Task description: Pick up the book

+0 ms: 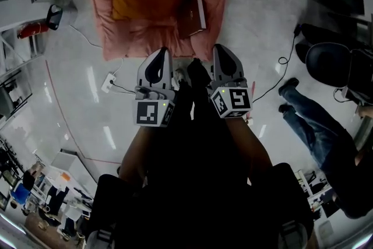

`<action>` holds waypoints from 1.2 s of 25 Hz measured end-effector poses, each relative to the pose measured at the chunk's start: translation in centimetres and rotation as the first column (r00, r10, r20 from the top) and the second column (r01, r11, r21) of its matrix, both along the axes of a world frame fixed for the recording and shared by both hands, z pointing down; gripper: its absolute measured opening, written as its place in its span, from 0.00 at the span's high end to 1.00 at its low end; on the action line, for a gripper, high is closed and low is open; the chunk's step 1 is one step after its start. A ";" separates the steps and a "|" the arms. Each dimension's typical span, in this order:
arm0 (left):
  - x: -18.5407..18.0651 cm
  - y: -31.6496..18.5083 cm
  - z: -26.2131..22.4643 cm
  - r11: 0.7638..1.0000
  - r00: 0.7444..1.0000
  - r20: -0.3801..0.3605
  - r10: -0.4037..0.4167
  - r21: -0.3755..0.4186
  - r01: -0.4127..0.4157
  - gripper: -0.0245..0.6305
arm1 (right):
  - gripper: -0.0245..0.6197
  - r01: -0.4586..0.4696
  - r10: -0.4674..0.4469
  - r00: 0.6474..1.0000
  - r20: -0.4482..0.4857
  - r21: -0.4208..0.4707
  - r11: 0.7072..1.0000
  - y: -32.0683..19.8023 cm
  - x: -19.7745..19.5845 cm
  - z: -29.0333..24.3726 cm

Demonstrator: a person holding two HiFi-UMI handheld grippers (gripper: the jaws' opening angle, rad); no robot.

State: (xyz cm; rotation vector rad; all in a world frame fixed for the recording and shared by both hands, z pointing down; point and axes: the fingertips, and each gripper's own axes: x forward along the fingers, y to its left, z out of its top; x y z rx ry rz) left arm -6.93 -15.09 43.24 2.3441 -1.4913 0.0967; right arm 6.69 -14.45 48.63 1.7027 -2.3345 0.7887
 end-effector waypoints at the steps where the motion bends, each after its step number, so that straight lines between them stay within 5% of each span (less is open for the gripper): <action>1: 0.1 0.0 0.8 1.000 1.000 0.004 0.000 -0.015 0.000 0.95 | 0.95 0.002 -0.002 1.000 0.002 -0.014 1.000 -0.1 0.0 0.7; 11: 1.0 -1.9 7.8 0.993 1.000 0.016 0.002 -0.119 0.000 0.95 | 0.95 0.003 0.000 0.999 0.034 -0.113 0.994 -1.7 0.0 7.6; 30: 1.0 -4.4 16.3 0.988 1.000 -0.001 -0.028 -0.155 0.028 0.95 | 0.72 -0.027 0.035 0.999 0.022 -0.312 0.950 -2.7 0.6 20.3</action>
